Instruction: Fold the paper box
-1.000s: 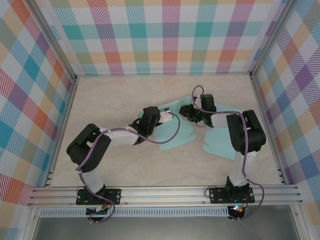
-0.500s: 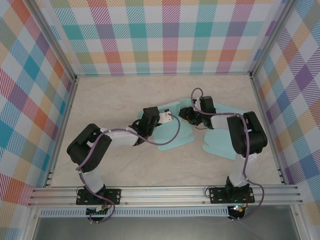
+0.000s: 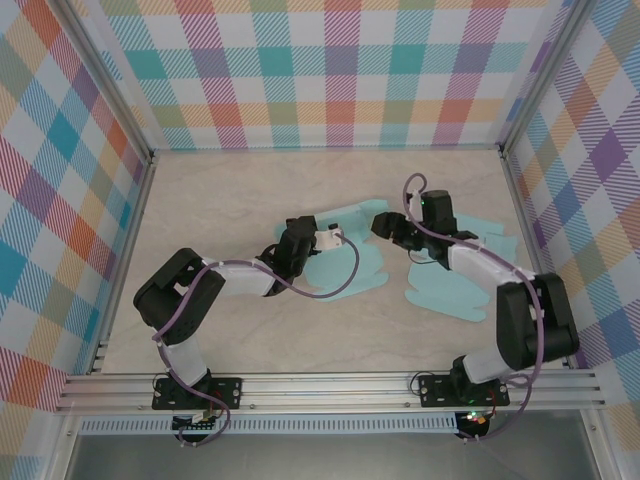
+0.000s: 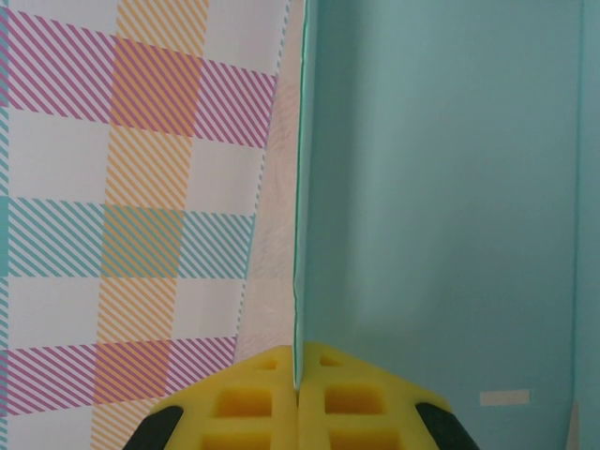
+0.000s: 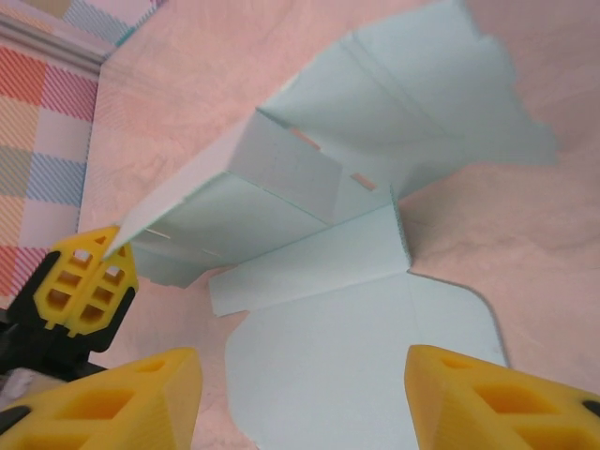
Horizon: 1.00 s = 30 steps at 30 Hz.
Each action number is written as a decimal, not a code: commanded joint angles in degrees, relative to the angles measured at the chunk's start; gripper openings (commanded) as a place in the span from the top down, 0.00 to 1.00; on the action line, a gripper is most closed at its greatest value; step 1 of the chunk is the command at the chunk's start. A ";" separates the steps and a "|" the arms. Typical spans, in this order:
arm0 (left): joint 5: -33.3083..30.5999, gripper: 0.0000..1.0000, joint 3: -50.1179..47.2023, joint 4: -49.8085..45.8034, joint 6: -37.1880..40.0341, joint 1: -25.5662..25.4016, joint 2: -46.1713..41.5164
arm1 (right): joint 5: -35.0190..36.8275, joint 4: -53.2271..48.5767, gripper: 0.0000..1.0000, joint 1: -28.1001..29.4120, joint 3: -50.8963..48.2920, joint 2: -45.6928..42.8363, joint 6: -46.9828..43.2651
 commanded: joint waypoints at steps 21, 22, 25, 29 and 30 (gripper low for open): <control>-2.22 1.00 -3.26 10.39 10.28 -1.68 1.12 | -10.03 -22.63 0.52 -12.28 40.66 29.00 -11.96; -2.37 1.00 -3.44 10.94 10.47 -1.68 1.29 | -9.64 -23.51 0.52 -12.24 42.77 31.08 -12.59; -2.54 1.00 -3.46 11.02 10.78 -1.65 1.85 | -11.32 -26.05 0.56 -12.24 48.22 36.39 -14.05; -2.65 1.00 -3.09 11.39 11.56 -1.68 3.38 | -15.90 -25.68 0.60 -11.87 50.84 40.73 -14.31; -2.71 1.00 -3.07 11.75 11.78 -1.63 3.85 | -16.29 -25.46 0.60 -11.66 50.67 41.00 -14.53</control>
